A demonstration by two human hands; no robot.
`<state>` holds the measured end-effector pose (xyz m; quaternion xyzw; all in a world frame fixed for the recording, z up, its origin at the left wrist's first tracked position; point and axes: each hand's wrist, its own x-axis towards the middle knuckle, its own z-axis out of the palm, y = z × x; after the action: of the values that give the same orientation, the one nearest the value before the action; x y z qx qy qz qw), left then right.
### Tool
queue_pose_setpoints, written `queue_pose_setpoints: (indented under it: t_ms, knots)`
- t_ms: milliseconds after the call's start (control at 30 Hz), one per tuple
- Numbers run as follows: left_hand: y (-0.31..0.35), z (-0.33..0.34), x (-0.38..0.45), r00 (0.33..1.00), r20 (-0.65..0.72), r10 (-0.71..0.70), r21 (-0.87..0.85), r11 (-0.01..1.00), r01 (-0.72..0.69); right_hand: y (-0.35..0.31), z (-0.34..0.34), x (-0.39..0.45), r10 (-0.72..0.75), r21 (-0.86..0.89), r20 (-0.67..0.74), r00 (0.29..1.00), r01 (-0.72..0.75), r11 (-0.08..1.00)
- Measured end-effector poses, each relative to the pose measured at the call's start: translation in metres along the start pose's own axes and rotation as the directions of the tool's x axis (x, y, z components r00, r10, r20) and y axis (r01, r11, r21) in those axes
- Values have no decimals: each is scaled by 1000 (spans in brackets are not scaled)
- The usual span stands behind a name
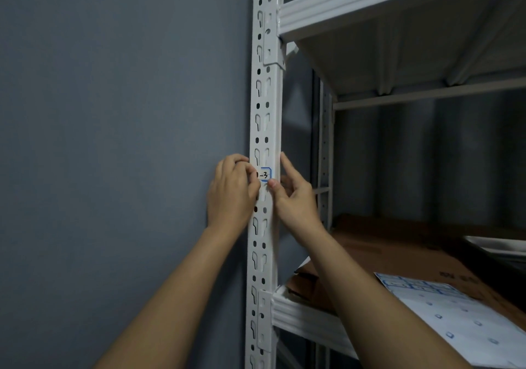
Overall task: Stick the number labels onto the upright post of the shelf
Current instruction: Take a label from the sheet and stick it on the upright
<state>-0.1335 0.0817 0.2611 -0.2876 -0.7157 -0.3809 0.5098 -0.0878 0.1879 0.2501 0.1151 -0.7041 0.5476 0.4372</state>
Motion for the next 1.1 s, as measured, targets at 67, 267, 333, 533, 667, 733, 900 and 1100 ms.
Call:
queue_pose_setpoints:
  t_ms: [67,267,333,533,667,733,900,1100]
  knots:
    - [-1,0,-2,1000,-14,-14,-43,999,13,0,1,0,4,-1,-2,1000,-4,1000]
    - [0,-5,-10,997,-32,-70,-160,985,64,3,1,1,-10,10,-6,1000,10,1000]
    - [1,-6,-10,996,1,-86,-181,980,85,3,2,2,-11,7,-9,1000,11,1000]
    - [15,-17,-6,890,320,-324,-387,813,435,0,1,0,-15,-13,-9,1000,15,1000]
    - [22,-28,-5,747,539,-389,-537,524,661,0,1,1,-6,5,-6,1000,6,1000]
    - [23,-29,-3,735,551,-395,-571,465,677,1,1,1,-3,19,-2,1000,3,1000]
    - [22,-24,0,745,515,-424,-591,453,667,3,2,2,-4,13,-5,1000,4,1000]
    - [16,-18,0,787,387,-481,-526,587,616,6,3,4,-5,-12,-17,1000,5,1000]
